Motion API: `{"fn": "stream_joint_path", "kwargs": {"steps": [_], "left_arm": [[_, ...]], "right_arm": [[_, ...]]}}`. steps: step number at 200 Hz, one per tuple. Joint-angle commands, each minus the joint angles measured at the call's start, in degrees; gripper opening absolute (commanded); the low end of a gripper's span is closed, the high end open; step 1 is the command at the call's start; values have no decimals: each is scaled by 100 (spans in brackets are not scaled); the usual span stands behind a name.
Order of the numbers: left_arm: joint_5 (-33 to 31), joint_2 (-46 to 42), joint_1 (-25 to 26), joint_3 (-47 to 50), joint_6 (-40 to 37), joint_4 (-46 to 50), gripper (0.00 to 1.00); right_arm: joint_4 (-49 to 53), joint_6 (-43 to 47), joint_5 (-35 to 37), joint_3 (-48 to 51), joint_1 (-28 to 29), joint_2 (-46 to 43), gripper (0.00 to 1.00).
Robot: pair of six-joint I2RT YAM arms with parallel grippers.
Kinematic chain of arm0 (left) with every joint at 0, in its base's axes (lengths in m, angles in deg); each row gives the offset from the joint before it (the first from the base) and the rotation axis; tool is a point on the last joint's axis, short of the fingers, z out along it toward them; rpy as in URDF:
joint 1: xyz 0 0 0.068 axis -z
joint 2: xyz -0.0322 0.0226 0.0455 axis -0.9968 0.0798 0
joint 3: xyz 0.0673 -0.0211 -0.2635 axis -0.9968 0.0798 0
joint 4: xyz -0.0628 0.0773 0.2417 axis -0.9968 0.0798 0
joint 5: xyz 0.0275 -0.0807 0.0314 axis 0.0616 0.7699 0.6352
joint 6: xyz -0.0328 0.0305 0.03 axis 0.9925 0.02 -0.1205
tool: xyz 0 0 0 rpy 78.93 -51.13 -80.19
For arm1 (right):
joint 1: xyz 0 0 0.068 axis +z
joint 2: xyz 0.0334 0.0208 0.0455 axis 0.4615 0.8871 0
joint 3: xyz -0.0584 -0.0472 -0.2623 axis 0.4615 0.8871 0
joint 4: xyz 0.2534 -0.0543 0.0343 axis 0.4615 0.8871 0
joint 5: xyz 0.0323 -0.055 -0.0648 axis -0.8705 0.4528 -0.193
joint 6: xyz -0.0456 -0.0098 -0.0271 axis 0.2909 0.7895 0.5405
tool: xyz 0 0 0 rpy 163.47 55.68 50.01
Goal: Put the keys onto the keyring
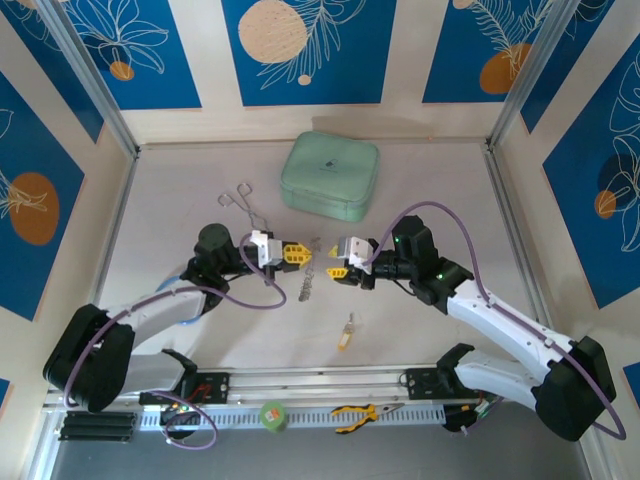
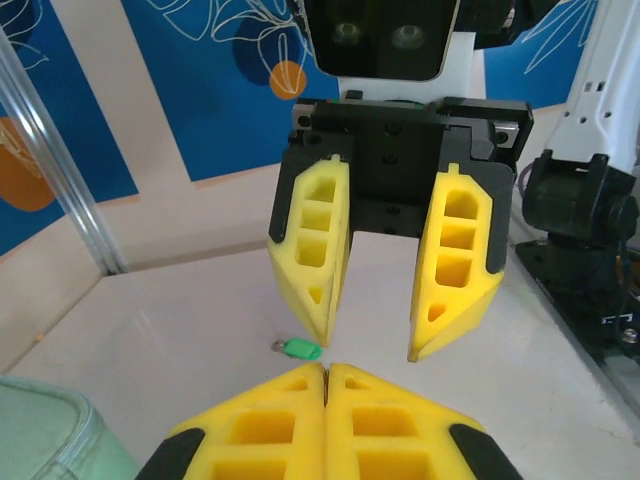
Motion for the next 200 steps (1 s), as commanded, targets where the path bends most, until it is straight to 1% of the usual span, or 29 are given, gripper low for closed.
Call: {"fn": "stream_joint_path", "kwargs": {"steps": [1, 38, 69, 77, 160, 200], "left_arm": [[477, -117, -48, 102, 440, -724, 0], [643, -62, -50, 76, 730, -893, 0], [776, 61, -50, 89, 1091, -1333, 0], [808, 87, -55, 85, 1133, -1367, 0], [953, 143, -44, 41, 1221, -1420, 0], [951, 154, -37, 31, 1234, -1420, 0]], "right_arm": [[-530, -430, -382, 142, 65, -93, 35], [-658, -585, -469, 26, 225, 79, 33], [-781, -648, -507, -11, 298, 203, 31], [-846, -691, -534, -13, 299, 217, 29], [-1242, -985, -720, -34, 326, 259, 27], [-1388, -1089, -731, -83, 363, 378, 23]]}}
